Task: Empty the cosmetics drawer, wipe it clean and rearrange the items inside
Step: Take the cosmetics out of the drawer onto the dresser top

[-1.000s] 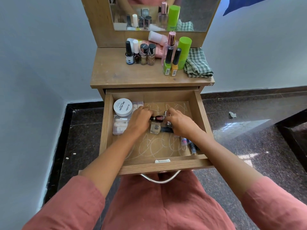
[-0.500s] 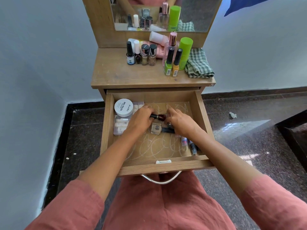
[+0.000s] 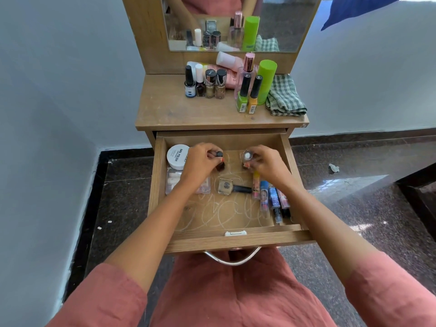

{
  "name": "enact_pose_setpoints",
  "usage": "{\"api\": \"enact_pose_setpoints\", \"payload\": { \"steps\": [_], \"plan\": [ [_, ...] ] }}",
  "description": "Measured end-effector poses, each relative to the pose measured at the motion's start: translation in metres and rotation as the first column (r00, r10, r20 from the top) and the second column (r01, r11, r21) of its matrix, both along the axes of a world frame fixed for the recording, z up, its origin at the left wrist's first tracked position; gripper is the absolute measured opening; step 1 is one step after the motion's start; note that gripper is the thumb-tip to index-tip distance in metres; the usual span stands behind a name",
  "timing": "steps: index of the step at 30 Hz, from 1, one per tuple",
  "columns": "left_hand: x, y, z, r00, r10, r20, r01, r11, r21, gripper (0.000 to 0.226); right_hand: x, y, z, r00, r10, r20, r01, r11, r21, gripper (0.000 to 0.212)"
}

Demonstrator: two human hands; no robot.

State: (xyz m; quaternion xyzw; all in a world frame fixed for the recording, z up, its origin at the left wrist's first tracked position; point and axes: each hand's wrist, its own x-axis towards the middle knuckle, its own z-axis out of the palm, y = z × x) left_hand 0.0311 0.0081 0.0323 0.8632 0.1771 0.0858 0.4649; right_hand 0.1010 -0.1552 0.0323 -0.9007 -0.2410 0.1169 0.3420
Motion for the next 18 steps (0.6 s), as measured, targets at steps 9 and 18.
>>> {"api": "enact_pose_setpoints", "payload": {
  "steps": [9, 18],
  "plan": [
    [-0.006, 0.007, 0.051, 0.983, 0.055, 0.176, -0.056, 0.998, 0.000, 0.024, 0.002, 0.006, 0.033, 0.913, 0.016, -0.407, 0.184, 0.875, 0.447, 0.021],
    [0.008, 0.035, 0.084, 0.933, 0.115, 0.341, -0.144, 0.988, 0.061, 0.024, 0.003, 0.041, 0.065, 0.955, 0.075, -0.288, 0.082, 0.865, 0.495, 0.027]
  ]
}}
